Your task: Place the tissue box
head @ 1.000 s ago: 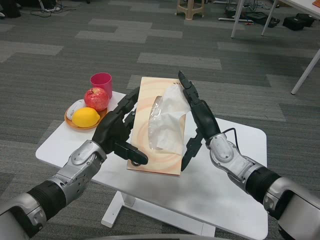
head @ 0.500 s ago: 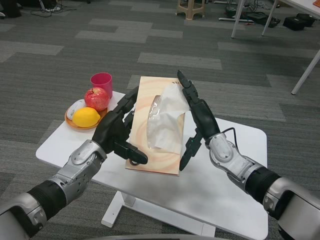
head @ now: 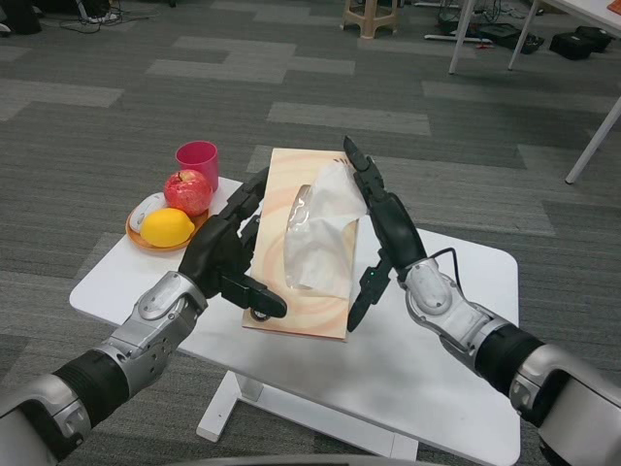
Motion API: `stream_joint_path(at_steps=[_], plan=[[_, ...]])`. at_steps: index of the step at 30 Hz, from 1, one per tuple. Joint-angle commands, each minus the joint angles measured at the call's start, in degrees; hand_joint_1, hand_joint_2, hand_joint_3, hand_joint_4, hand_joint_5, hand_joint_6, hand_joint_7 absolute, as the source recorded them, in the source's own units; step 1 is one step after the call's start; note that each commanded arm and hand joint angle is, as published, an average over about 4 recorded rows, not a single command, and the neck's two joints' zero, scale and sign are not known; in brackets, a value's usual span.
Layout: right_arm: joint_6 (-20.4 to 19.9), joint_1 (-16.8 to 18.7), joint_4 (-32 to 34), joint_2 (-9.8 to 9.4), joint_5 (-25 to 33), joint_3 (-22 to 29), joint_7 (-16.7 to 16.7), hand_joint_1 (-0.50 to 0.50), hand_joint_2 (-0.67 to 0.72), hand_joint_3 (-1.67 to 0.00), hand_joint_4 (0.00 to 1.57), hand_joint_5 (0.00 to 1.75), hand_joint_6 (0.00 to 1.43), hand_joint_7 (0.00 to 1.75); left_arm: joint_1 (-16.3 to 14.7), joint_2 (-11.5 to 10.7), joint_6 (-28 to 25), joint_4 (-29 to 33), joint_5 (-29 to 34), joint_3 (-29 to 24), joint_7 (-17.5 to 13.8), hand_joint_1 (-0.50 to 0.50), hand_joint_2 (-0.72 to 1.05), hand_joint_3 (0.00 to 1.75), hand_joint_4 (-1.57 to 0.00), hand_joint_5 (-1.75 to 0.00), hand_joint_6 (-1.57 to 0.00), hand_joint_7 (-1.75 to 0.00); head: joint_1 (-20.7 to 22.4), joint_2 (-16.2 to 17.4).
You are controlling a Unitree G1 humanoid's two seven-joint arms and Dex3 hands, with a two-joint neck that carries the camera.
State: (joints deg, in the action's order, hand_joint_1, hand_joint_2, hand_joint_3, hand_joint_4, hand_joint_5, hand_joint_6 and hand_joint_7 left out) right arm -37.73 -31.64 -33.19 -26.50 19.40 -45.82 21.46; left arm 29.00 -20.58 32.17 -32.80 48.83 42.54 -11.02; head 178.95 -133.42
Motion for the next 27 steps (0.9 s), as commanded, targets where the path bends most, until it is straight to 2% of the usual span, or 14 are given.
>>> stream_joint_path(at_steps=[1, 12, 27], plan=[[-1.1, -1.1, -0.1, 3.65, -1.5, -1.5, -2.3, -0.46, 0.28, -0.08, 0.09, 0.0, 0.0, 0.07, 1.8, 3.9, 0.8, 3.0, -0.6, 2.2, -3.3, 0.5, 0.07, 0.0, 0.0, 0.0, 0.0, 0.0, 0.0, 0.0], [-1.1, -1.1, -4.3, 4.4, -1.5, -0.5, -2.4, -0.46, 0.25, -0.08, 0.14, 0.0, 0.0, 0.05, 3.0, 4.4, 0.7, -1.6, 0.9, 2.6, -2.9, 0.5, 0.07, 0.0, 0.0, 0.0, 0.0, 0.0, -0.1, 0.1], [-1.1, -0.9, -10.6, 4.93, -1.5, 1.3, -3.6, -0.46, 0.28, -0.08, 0.14, 0.0, 0.0, 0.07, 3.7, 4.6, 0.5, -8.4, 2.5, 3.4, -2.2, 0.5, 0.07, 0.0, 0.0, 0.0, 0.0, 0.0, -0.2, 0.4]])
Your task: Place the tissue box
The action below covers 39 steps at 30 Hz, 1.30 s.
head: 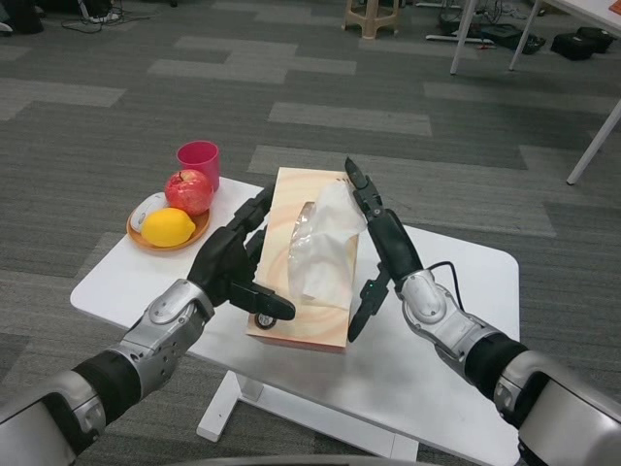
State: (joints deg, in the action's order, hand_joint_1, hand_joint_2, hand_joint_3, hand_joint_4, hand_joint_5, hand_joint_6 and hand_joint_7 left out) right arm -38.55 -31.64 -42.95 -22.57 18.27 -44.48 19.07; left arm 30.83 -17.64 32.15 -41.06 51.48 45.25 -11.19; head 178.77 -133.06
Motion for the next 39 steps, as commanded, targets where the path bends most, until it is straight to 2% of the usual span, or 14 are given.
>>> stream_joint_path(at_steps=[1, 16, 20, 28, 39], plan=[[-0.3, -0.9, -1.2, 1.03, -0.3, 0.0, -1.3, -0.46, 0.28, -0.08, 0.14, 0.0, 0.0, 0.07, 2.0, 1.7, 0.5, -0.5, 0.0, 0.8, -2.0, 0.5, 0.07, 0.0, 0.0, 0.0, 0.0, 0.0, 0.1, 0.1], [-0.3, -0.3, -8.8, 1.98, -0.4, 0.8, -2.9, -0.46, 0.28, -0.08, 0.17, 0.0, 0.0, 0.05, 2.9, 2.5, -0.5, -6.1, 1.0, 2.1, -1.2, 0.5, 0.07, 0.0, 0.0, 0.0, 0.0, 0.0, 0.2, 0.2], [-0.3, 0.2, -11.0, 2.33, -0.4, 1.1, -3.4, -0.46, 0.28, -0.08, 0.17, 0.0, 0.0, 0.05, 3.1, 2.7, -0.7, -8.1, 1.1, 2.9, -0.8, 0.5, 0.16, 0.0, 0.0, 0.0, 0.0, 0.0, 0.2, 0.3], [-0.3, 0.4, -16.1, 3.36, -0.5, 1.5, -3.8, -0.46, 0.28, -0.08, 0.19, 0.0, 0.0, 0.07, 3.3, 2.9, -1.0, -12.6, 2.9, 5.7, -0.4, 0.5, 0.16, 0.0, 0.0, 0.0, 0.0, 0.0, 0.3, 0.6], [-0.3, 0.4, -19.7, 4.11, -0.5, 1.8, -4.4, -0.46, 0.28, -0.08, 0.17, 0.0, 0.0, 0.03, 3.1, 3.1, -1.0, -14.0, 3.1, 6.6, -0.3, 0.5, 0.16, 0.0, 0.0, 0.0, 0.0, 0.0, 0.2, 0.8]])
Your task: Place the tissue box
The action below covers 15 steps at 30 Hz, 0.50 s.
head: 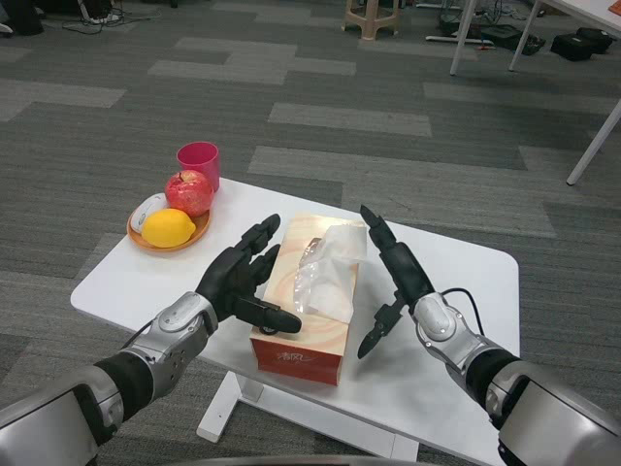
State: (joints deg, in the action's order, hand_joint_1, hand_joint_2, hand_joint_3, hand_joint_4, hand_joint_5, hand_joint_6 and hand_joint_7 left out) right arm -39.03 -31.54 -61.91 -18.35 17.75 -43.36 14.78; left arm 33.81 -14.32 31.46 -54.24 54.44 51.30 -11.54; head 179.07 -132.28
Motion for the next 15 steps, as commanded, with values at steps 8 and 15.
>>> stream_joint_path(at_steps=[8, 15], plan=[[0.2, 0.7, -0.8, -0.11, -0.1, 1.3, -0.4, -0.46, 0.31, -0.08, 0.14, 0.0, 0.0, 0.03, -0.3, -0.1, -0.3, -1.1, 0.7, 0.6, 0.0, 0.5, 0.16, 0.0, 0.0, 0.0, 0.0, 0.0, 0.0, 0.0], [0.2, 1.1, -0.7, -0.11, -0.1, 1.8, -0.4, -0.46, 0.3, -0.08, 0.16, 0.0, 0.0, 0.02, -0.6, -0.1, -0.3, -1.2, 1.1, 0.5, 0.0, 0.5, 0.16, 0.0, 0.0, 0.0, 0.0, 0.0, 0.0, -0.2]])
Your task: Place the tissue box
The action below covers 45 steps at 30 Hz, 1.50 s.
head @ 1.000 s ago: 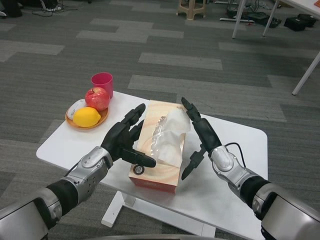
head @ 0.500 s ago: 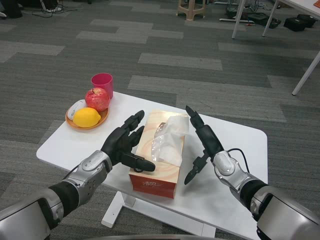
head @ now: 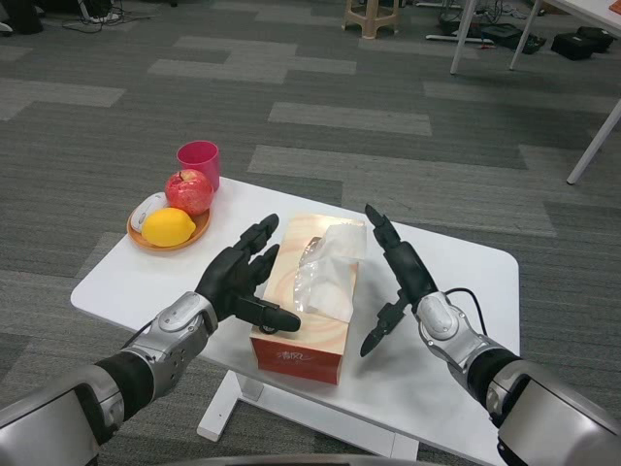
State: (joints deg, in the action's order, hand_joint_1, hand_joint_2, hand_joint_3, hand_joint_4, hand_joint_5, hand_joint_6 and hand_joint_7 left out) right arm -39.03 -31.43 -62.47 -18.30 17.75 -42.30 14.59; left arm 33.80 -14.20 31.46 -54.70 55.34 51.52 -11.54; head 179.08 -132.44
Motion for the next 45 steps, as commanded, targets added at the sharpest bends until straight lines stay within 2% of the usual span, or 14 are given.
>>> stream_joint_path(at_steps=[1, 8, 12, 17, 21, 24, 28, 33, 39, 41, 45], plan=[[0.2, 1.2, -0.1, -0.16, -0.1, 0.9, -0.2, -0.46, 0.3, -0.08, 0.15, 0.0, 0.0, 0.02, -0.7, -0.2, -0.3, -0.8, 0.2, 0.2, 0.0, 0.5, 0.16, 0.0, 0.0, 0.0, 0.0, 0.0, 0.0, 0.0], [0.2, 2.9, 1.5, -0.75, -0.1, 3.8, -0.6, -0.46, 0.28, -0.08, 0.13, 0.0, 0.0, 0.03, -2.2, -0.6, 0.0, -0.5, 0.4, -3.3, -0.4, 0.5, 0.16, 0.0, 0.0, 0.0, 0.0, 0.0, 0.2, -0.2], [0.1, 4.4, 2.7, -1.15, -0.2, 6.2, -0.8, -0.46, 0.28, -0.08, 0.11, 0.0, 0.0, 0.0, -3.7, -1.3, 0.4, 0.8, 0.1, -6.2, -0.9, 0.5, 0.32, 0.0, 0.0, 0.0, 0.0, 0.0, 0.1, -0.3], [0.0, 6.3, 4.1, -0.91, -0.2, 9.9, -0.9, -0.46, 0.28, -0.08, 0.11, 0.0, 0.0, 0.02, -5.6, -2.2, 1.9, 2.2, -0.3, -9.8, -1.5, 0.5, 0.43, 0.0, 0.0, 0.0, 0.0, 0.0, 0.3, -0.4], [0.0, 7.6, 6.0, -1.04, -0.3, 12.2, -1.0, -0.46, 0.22, -0.1, 0.09, 0.0, 0.0, 0.02, -7.8, -2.9, 2.3, 4.3, -2.2, -15.3, -2.2, 0.5, 0.45, 0.02, 0.0, 0.0, 0.0, 0.0, 0.5, -0.5], [0.0, 8.0, 6.9, -1.22, -0.3, 13.2, -1.1, -0.46, 0.22, -0.12, 0.09, 0.0, 0.0, 0.0, -9.1, -3.0, 2.4, 5.7, -3.8, -18.7, -2.3, 0.5, 0.52, 0.09, 0.0, 0.0, 0.0, 0.0, 0.6, -0.7], [-0.1, 8.6, 8.4, -1.44, -0.3, 14.8, -1.3, -0.46, 0.22, -0.08, 0.09, 0.0, 0.0, 0.0, -11.2, -3.5, 2.4, 9.7, -4.9, -23.2, -2.5, 0.5, 0.54, 0.09, 0.0, 0.0, 0.0, 0.0, 0.9, -0.8], [-0.1, 8.8, 9.0, -1.66, -0.3, 15.0, -1.3, -0.46, 0.22, -0.08, 0.09, 0.0, 0.0, 0.0, -12.0, -4.0, 2.3, 14.6, -5.1, -23.8, -2.9, 0.5, 0.69, 0.09, 0.0, 0.0, 0.0, 0.0, 1.0, -0.9], [-0.1, 8.8, 10.1, -1.68, -0.3, 14.3, -1.3, -0.46, 0.22, -0.08, 0.09, 0.0, 0.0, 0.0, -12.3, -3.8, 2.4, 19.0, -5.0, -24.3, -3.7, 0.5, 0.69, 0.09, 0.0, 0.0, 0.0, 0.0, 0.7, -0.9], [0.0, 8.8, 10.8, -1.81, -0.3, 14.1, -1.3, -0.46, 0.22, -0.12, 0.09, 0.0, 0.0, 0.0, -12.6, -3.9, 2.6, 20.8, -5.0, -25.6, -3.8, 0.5, 0.69, 0.09, 0.0, 0.0, 0.0, 0.0, 0.7, -0.9], [0.0, 8.8, 13.3, -2.18, -0.3, 14.0, -1.3, -0.46, 0.22, -0.08, 0.09, 0.0, 0.0, 0.0, -14.1, -4.3, 3.5, 25.2, -5.0, -29.4, -3.9, 0.5, 0.69, 0.09, 0.0, 0.0, 0.0, 0.0, 0.7, -1.1]])
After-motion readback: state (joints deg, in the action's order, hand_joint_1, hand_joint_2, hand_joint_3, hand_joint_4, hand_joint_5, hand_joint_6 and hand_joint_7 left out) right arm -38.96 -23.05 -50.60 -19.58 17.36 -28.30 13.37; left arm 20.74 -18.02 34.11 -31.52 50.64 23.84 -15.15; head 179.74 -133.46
